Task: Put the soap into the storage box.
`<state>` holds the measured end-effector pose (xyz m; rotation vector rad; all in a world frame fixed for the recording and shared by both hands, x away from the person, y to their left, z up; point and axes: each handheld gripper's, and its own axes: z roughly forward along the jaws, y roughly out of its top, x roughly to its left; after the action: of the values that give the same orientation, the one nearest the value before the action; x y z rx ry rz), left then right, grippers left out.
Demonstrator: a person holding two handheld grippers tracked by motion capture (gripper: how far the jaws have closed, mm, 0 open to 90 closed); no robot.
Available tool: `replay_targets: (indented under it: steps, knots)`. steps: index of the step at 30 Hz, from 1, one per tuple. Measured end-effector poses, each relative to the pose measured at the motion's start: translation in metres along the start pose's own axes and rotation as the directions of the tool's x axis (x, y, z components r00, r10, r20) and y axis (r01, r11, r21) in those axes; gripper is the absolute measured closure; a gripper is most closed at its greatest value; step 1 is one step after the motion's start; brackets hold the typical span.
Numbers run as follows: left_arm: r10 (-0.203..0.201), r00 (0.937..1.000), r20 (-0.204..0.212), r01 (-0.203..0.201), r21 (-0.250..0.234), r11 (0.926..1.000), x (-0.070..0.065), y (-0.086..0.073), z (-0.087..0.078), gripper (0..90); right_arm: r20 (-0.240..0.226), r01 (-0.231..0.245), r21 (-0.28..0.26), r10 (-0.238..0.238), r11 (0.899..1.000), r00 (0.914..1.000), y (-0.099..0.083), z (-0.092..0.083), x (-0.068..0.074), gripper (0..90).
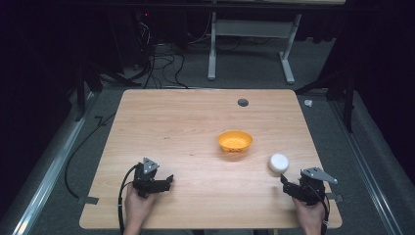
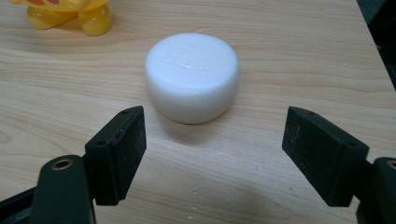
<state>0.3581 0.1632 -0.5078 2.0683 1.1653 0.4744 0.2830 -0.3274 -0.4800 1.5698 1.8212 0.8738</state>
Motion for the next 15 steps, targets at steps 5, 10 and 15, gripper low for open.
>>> replay_targets:
  steps: [5,10,15]
  knots:
    - [0.0,1.0,0.0,0.0,0.0,1.0,0.0,0.0,0.0,15.4,-0.013,0.006,0.002,-0.006,1.0,0.9999,0.0,0.004,0.005,20.4]
    - [0.0,1.0,0.001,0.0,0.0,1.0,0.0,0.0,0.0,15.3,-0.019,0.01,0.009,-0.01,1.0,0.9998,0.005,0.008,0.009,18.2]
    - [0.001,1.0,0.001,-0.001,0.0,1.0,0.0,0.0,0.0,15.3,-0.022,0.022,0.012,-0.022,1.0,0.9995,0.012,0.013,0.011,17.0]
